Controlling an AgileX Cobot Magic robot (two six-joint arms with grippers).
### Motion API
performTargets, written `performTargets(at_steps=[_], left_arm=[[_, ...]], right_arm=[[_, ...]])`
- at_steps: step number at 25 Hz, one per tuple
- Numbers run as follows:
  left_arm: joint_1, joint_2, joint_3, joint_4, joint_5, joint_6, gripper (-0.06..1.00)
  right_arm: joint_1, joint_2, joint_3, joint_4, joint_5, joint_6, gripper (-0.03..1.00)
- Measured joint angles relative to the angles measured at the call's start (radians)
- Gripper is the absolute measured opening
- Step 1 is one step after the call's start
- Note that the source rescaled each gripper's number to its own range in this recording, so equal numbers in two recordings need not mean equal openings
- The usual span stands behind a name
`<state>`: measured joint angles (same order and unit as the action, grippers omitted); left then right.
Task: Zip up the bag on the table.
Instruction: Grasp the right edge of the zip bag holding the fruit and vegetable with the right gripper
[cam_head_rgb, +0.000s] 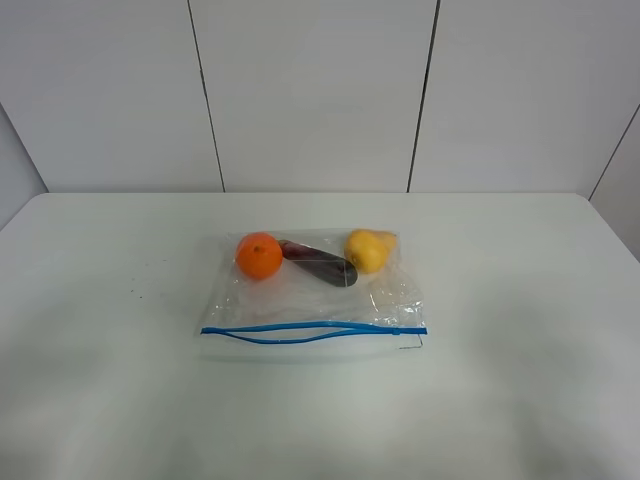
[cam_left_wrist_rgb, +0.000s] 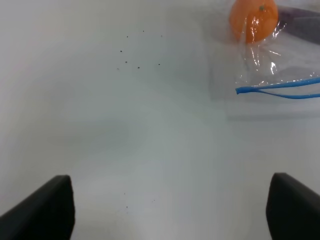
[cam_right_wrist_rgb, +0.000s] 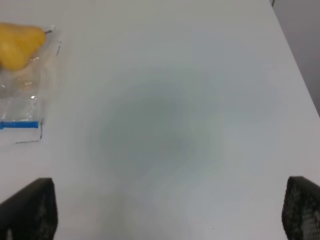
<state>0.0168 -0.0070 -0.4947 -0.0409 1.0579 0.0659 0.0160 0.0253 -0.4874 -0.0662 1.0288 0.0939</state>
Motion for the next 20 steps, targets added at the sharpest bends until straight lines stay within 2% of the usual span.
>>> performTargets(at_steps=[11, 16, 20], left_arm=[[0.000, 0.000, 0.000, 0.000, 0.000, 0.000, 1.00], [0.000, 0.000, 0.000, 0.000, 0.000, 0.000, 1.00], [0.000, 0.000, 0.000, 0.000, 0.000, 0.000, 1.00]], right_arm=[[0.000, 0.056, -0.014, 0.000, 0.011, -0.027, 1.00], [0.000, 0.365, -0.153, 0.017, 0.093, -0.085, 1.00], [0.000, 0.650, -0.290, 0.110, 0.105, -0.094, 1.00]])
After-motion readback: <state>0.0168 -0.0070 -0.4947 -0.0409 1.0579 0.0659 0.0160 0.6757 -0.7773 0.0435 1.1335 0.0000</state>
